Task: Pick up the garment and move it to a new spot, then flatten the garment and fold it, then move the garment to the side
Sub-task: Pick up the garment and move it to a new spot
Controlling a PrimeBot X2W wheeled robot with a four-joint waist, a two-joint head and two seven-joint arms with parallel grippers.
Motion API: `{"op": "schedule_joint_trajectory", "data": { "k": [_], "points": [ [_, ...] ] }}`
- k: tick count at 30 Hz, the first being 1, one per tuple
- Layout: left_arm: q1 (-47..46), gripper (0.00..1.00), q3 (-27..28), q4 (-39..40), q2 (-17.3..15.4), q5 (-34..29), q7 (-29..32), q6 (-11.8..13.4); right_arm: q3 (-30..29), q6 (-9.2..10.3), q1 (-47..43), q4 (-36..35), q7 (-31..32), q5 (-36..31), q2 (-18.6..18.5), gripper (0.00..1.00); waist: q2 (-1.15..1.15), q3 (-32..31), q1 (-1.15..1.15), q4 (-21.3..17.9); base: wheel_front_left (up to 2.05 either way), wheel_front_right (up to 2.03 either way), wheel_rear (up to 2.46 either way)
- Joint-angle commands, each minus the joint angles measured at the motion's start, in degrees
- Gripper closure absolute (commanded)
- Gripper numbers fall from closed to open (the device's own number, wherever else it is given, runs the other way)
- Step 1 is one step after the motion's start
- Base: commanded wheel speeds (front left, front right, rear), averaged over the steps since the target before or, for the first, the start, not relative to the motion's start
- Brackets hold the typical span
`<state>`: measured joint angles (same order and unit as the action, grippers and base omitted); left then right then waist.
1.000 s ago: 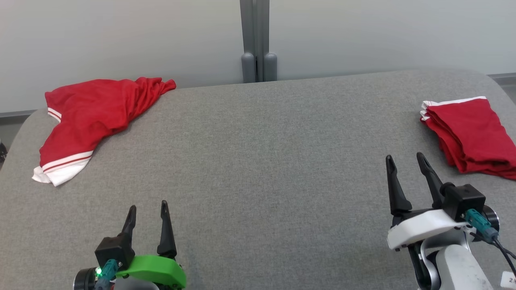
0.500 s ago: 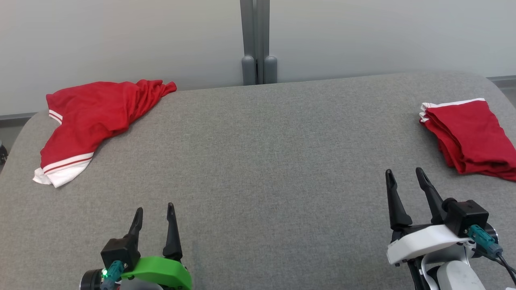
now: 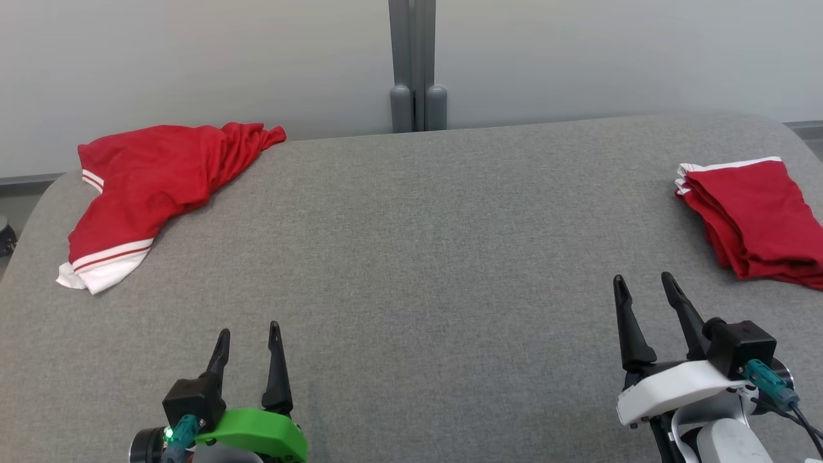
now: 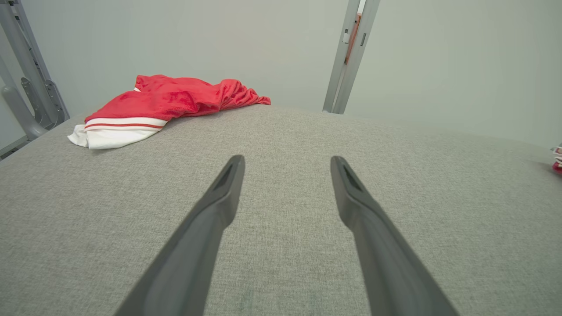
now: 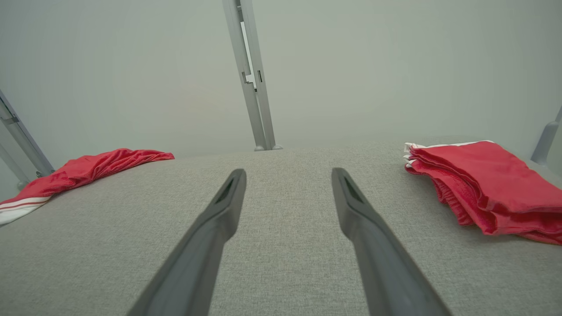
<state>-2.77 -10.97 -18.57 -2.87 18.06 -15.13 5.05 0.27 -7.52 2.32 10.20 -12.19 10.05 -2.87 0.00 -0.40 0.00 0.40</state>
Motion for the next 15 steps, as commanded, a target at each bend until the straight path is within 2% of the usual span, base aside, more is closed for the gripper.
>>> {"op": "schedule_joint_trajectory", "data": {
  "k": [1, 6, 15],
  "points": [
    [-0.76, 0.0, -0.02, 0.24, -0.05, 0.27, -0.02, 0.02, -0.19, 0.06, -0.81, 0.17, -0.01, -0.16, -0.05, 0.0, 0.0, 0.11, 0.0, 0.32, 0.0, 0.0, 0.0],
    [-1.25, 0.0, -0.05, 0.46, -0.08, 0.0, -0.02, 0.18, -0.55, 0.06, -0.87, -0.12, -0.02, -0.37, -0.06, 0.0, 0.0, 0.55, 0.0, 3.02, 0.0, 0.0, 0.0],
    [-1.89, 0.0, 0.97, 0.6, -0.11, -0.6, -0.02, 0.18, -0.22, 0.06, -0.58, 0.0, -0.37, 0.34, -0.05, 0.0, 0.0, 0.77, 0.0, 14.44, 0.0, 0.0, 0.0]
  ]
}}
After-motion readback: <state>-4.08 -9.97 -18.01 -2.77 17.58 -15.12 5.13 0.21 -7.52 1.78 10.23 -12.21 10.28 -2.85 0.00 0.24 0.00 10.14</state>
